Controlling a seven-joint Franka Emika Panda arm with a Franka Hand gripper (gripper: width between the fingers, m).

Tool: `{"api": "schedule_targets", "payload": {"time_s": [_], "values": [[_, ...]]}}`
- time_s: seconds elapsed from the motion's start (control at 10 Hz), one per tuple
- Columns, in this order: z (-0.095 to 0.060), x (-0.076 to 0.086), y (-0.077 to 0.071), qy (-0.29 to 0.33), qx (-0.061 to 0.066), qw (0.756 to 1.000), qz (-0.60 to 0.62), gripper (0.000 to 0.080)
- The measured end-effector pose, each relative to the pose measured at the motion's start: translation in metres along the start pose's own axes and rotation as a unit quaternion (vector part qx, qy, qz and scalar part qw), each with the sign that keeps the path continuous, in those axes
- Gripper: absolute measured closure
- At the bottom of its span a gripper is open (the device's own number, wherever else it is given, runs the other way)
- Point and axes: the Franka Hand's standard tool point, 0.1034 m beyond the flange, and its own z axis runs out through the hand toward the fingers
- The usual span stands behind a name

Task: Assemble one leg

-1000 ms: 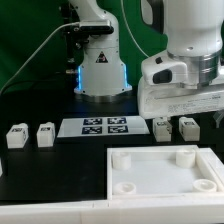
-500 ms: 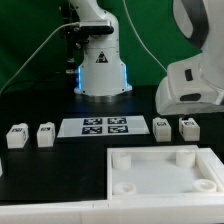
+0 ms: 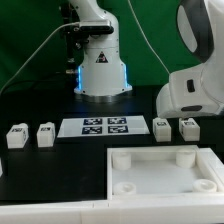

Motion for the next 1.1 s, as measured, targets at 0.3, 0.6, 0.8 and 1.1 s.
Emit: {"api": "schedule_targets", "payload": {"time_s": [0.3,0.6,0.8,1.1], "values": [[0.027,0.000,-0.002,-0.028,-0.009,1.000,0.002,0.0150],[0.038,-0.001,-0.002,-0.047,-0.014,0.999,0.003,0.0150],[0.045,0.000,-0.003,-0.048,-0.015,0.999,0.002,0.0150],[0.045,0.000,-0.002,-0.049,-0.015,0.999,0.002,0.0150]]}}
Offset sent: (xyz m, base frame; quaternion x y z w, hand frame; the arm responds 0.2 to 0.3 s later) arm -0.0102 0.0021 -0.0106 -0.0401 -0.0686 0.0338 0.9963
